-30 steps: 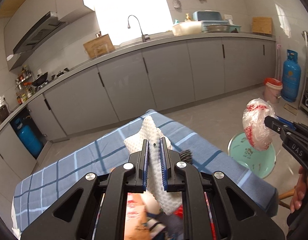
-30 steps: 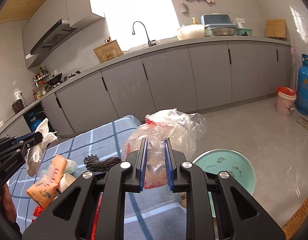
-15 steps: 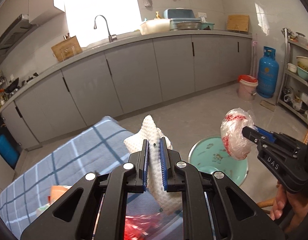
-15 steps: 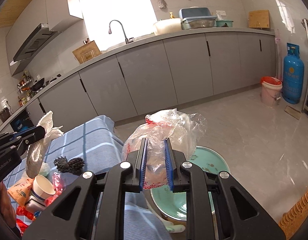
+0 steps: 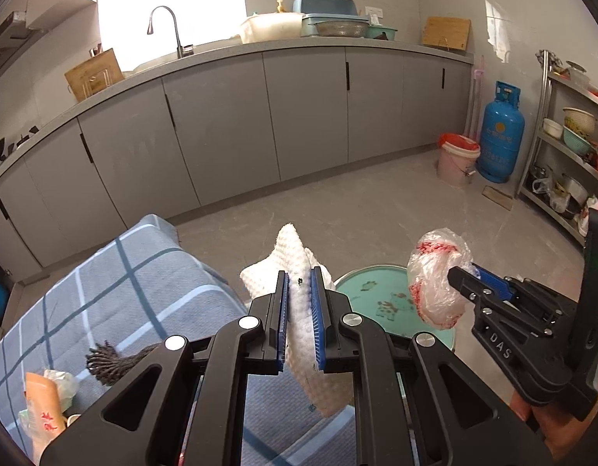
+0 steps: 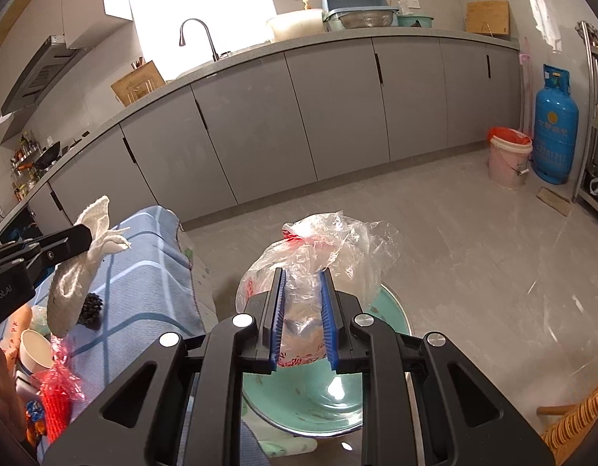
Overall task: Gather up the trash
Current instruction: 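Carry the white foam sleeve and clear bag over the mint-green basin with both grippers, then open both grippers to drop the sleeve and bag into the basin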
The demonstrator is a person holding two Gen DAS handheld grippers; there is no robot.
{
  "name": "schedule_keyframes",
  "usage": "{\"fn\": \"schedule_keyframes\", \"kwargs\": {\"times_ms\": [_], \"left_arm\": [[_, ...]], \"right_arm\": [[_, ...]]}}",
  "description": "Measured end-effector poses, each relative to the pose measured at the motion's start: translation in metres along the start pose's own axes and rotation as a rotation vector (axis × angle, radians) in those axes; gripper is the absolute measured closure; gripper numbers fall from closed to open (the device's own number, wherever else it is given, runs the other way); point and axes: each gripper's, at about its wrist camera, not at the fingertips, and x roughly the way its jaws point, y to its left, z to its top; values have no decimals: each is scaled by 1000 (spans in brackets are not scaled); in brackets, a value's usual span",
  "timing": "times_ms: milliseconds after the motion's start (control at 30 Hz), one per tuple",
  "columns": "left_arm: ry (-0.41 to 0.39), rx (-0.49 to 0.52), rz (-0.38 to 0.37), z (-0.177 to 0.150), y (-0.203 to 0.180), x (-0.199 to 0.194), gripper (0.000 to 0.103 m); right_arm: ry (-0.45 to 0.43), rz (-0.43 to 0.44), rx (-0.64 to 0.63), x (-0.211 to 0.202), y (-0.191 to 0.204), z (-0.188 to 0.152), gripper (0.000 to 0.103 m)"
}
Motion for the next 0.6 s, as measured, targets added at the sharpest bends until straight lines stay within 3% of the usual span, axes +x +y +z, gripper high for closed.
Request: {"fn": "schedule_keyframes", "kwargs": {"times_ms": [333,367,467,533,600], "left_arm": [[29,33,-35,11,-25,35,87],[29,42,-39,11,-28,37,82],[15,57,-27,12,-35,41,44],[14,66,-22,12,-37,44,39],[23,67,-17,10,-36,46,34]], "right_arm": [[40,-18,-12,24,-11,-5,81],[43,-25,-9,26,-13,-5,81],[52,-36,3,32,-22,-8,72],[54,-60,9,34,-28,-11,68],[52,-65,34,36,-34,-13,51]]}}
